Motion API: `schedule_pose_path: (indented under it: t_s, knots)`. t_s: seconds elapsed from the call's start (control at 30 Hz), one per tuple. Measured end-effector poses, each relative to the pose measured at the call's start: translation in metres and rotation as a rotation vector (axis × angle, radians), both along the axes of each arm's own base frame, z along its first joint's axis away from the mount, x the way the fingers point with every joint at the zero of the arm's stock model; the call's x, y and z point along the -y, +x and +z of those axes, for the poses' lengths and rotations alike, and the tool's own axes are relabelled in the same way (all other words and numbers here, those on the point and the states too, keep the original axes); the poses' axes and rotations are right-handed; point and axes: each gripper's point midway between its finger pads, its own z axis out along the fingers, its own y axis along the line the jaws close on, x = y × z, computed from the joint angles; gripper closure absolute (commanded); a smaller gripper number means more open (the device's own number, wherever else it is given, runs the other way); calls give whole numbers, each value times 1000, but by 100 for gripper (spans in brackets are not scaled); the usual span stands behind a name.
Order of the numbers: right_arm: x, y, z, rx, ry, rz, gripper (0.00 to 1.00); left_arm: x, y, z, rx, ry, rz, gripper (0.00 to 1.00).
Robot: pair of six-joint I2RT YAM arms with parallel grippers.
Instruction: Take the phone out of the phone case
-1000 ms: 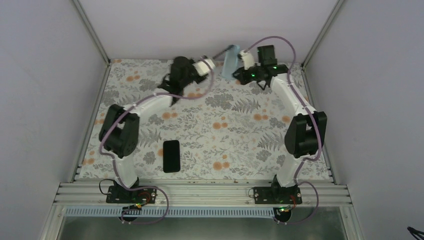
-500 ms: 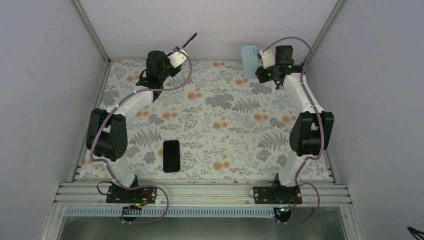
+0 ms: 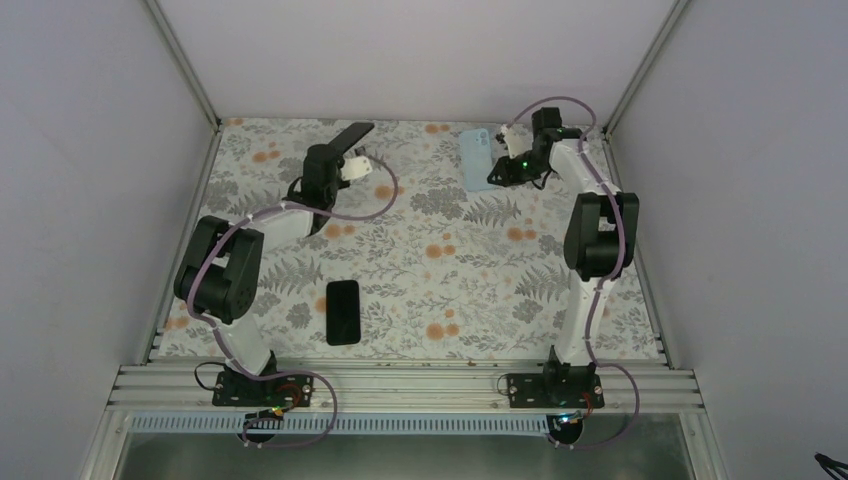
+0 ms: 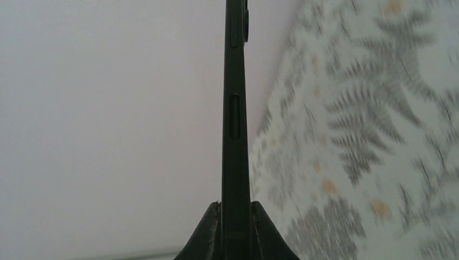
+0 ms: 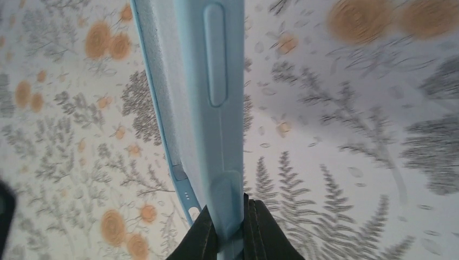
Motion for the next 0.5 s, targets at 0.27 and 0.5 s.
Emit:
schedule_pose_path:
  t_s: [0.27, 0.5]
  knots:
    - [-25, -17, -23, -151, 194, 43, 97, -48, -36, -53, -13, 267, 105, 98]
    - [-35, -42, -44, -270, 284, 40, 97, -81, -75, -56, 28, 376, 201, 98]
